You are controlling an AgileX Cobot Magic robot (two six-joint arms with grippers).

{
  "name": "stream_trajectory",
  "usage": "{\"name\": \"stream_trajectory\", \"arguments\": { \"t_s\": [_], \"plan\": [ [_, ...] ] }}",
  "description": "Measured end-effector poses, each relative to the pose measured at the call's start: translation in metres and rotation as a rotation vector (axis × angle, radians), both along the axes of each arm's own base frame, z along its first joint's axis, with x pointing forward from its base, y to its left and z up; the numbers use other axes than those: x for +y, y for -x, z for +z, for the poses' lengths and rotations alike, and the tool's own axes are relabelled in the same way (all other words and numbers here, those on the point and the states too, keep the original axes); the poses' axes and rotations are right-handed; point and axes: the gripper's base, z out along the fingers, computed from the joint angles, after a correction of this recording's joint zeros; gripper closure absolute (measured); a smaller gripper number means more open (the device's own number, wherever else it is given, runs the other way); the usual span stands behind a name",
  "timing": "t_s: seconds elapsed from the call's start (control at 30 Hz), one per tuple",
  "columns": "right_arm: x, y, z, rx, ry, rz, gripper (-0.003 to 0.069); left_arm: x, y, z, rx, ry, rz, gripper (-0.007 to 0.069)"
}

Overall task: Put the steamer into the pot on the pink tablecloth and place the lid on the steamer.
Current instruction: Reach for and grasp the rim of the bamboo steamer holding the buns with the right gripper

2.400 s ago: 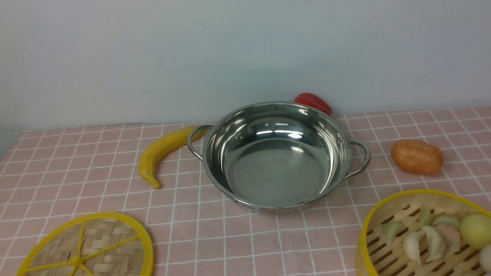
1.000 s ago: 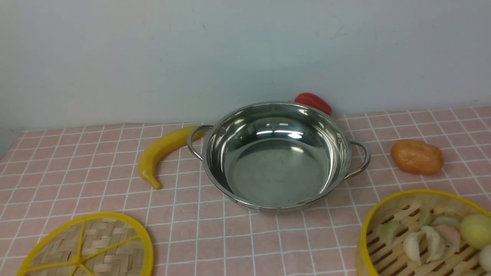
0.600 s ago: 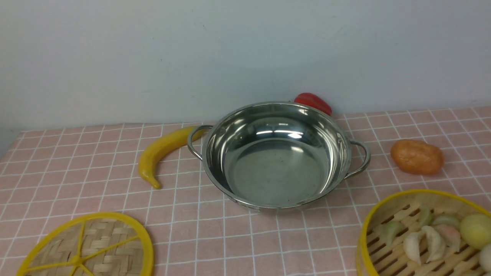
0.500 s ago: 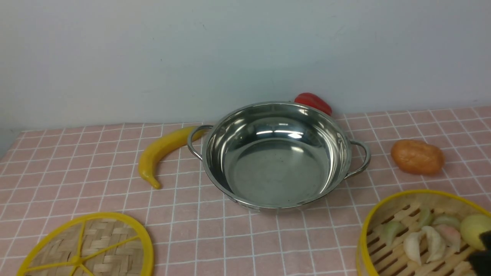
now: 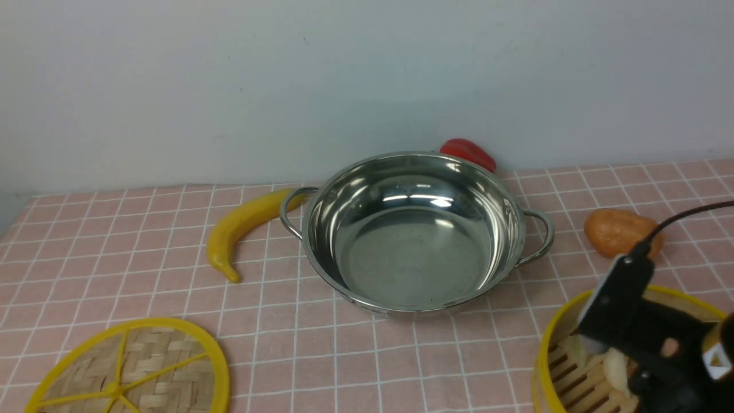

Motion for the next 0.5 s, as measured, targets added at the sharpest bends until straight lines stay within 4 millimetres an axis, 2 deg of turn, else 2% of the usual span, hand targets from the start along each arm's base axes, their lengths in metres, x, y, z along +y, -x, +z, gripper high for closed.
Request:
{"name": "stream_trajectory", "arguments": {
  "t_s": [0.3, 0.5],
  "plan": [
    [0.01, -0.022, -0.031, 0.0, 0.118, -0.02, 0.0407, 0.0, 0.0, 0.0, 0.0, 0.0, 0.0, 0.0382],
    [0.015, -0.029, -0.048, 0.029, 0.142, -0.018, 0.0406, 0.0, 0.0, 0.0, 0.0, -0.001, 0.0, 0.0382]
  ]
}}
